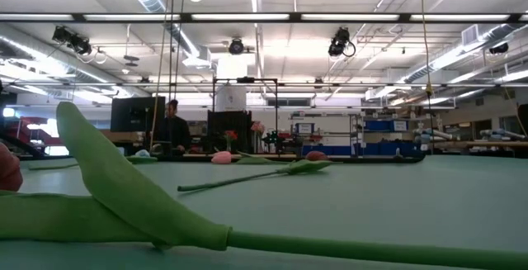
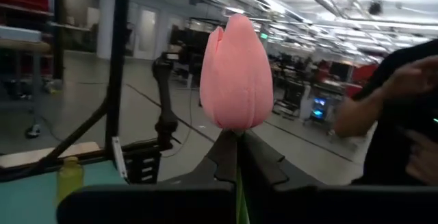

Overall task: Sort flowers into vase by color
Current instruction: Put the bottom pink tulip into the white transparent vase

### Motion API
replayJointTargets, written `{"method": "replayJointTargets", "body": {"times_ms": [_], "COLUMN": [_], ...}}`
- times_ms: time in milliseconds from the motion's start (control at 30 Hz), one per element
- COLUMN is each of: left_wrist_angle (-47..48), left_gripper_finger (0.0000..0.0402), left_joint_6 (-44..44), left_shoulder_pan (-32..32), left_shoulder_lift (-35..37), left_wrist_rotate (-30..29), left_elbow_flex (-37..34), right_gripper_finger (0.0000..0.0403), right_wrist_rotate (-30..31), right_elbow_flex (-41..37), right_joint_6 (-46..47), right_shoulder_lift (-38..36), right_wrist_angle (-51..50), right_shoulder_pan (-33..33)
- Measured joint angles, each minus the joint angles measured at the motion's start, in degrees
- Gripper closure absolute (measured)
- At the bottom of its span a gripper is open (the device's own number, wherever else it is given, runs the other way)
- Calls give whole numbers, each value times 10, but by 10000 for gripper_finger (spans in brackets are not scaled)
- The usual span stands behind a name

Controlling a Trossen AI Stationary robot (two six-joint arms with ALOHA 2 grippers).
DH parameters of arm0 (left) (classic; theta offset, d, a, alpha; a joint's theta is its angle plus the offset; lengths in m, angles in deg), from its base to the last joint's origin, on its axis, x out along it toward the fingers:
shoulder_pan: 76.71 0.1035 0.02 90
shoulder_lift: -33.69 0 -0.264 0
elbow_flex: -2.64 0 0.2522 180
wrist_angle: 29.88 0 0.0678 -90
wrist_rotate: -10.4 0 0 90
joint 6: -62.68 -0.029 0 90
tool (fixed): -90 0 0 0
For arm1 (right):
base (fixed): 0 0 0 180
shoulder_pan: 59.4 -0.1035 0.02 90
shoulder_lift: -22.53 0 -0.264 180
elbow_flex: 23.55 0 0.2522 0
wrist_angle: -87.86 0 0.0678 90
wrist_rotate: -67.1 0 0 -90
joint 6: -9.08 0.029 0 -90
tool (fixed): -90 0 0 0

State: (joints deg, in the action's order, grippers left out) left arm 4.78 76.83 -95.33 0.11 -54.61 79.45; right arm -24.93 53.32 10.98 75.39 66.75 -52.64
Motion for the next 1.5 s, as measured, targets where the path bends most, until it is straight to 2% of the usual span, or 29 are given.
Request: {"method": "replayJointTargets", "body": {"times_ms": [133,300,467,600,900,1100,1333,1500], "left_wrist_angle": [25,33,-66,-143,-148,-159,-241,-248], "left_gripper_finger": [392,392,392,392,393,393,393,393], "left_joint_6": [-4,-18,-4,1,43,38,63,53], "left_shoulder_pan": [0,0,-6,-17,-41,-58,-85,-93], "left_shoulder_lift": [0,12,13,10,10,11,15,15], "left_wrist_rotate": [42,47,47,47,47,31,16,16], "left_elbow_flex": [-3,-53,-112,-134,-140,-144,-218,-242], "right_gripper_finger": [291,291,291,291,291,291,291,291], "right_wrist_rotate": [0,0,0,0,0,0,0,0], "right_elbow_flex": [0,0,0,0,0,0,0,0], "right_joint_6": [0,0,0,0,0,0,0,0], "right_shoulder_lift": [0,0,0,0,0,0,0,0], "right_wrist_angle": [0,0,0,0,0,0,0,0], "right_shoulder_pan": [0,0,0,0,0,0,0,0]}}
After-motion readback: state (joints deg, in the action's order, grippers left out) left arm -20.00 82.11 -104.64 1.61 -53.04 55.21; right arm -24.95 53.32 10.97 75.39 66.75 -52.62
